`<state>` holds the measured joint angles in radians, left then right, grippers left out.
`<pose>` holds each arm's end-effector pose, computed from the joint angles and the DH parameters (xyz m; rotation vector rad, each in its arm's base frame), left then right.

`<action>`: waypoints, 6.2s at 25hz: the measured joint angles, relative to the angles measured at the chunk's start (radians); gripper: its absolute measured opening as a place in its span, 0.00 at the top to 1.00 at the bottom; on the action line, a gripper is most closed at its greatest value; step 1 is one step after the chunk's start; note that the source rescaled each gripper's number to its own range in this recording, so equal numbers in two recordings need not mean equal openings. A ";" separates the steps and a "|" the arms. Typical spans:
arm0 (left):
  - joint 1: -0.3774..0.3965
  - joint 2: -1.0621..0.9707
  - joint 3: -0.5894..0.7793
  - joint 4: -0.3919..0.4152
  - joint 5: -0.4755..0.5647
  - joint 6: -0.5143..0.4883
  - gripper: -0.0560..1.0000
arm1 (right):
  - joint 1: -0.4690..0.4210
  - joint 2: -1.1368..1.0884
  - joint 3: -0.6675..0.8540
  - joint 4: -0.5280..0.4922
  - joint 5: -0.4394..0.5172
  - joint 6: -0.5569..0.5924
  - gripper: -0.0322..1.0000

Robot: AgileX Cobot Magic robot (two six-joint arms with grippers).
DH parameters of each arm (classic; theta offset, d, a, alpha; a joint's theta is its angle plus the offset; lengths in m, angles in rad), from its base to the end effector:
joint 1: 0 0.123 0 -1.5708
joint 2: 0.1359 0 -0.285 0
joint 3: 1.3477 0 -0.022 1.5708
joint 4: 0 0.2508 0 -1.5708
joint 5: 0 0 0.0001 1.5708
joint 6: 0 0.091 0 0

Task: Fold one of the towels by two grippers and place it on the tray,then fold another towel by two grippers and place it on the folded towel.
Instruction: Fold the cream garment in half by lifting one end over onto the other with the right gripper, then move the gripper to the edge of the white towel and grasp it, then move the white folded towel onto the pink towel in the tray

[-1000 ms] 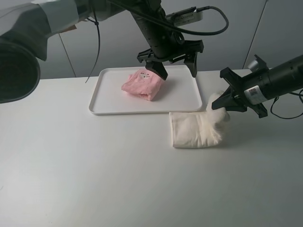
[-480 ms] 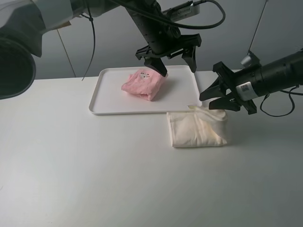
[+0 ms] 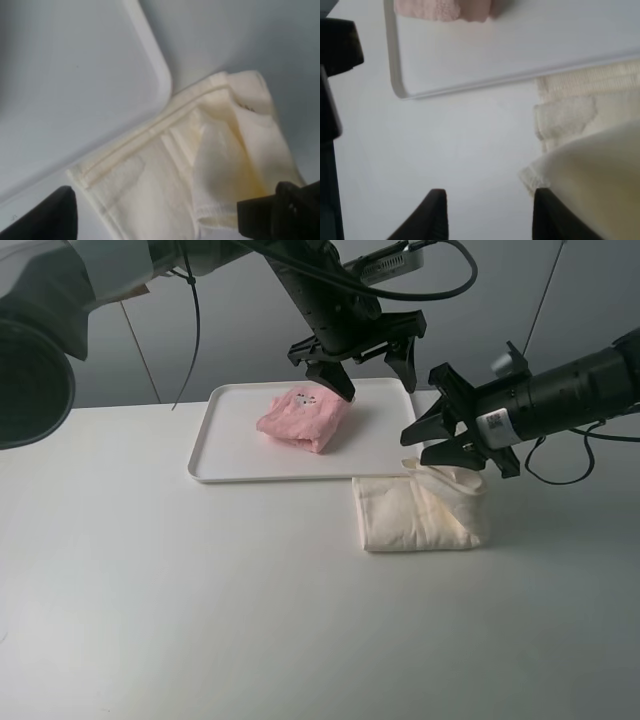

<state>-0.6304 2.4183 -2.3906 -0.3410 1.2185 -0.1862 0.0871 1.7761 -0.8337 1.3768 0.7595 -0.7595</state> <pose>0.4051 -0.3310 0.2393 0.5509 2.7684 -0.6846 0.3041 0.0883 0.1590 0.3250 2.6140 1.1915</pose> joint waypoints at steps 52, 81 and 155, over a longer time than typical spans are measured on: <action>0.000 0.000 0.000 0.010 0.000 0.029 0.00 | -0.109 -0.004 -0.082 -1.075 -0.211 0.530 0.38; 0.000 0.000 0.000 0.004 0.000 0.031 0.00 | 0.081 0.064 -0.051 -0.808 -0.244 0.554 0.38; 0.416 -0.221 0.266 -0.043 0.001 0.352 0.00 | 0.178 0.206 -0.537 -0.034 0.221 -0.015 0.85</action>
<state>-0.2146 2.1973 -2.1242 -0.3838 1.2198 0.1661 0.2650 1.9817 -1.3710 1.3426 0.9803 -0.7747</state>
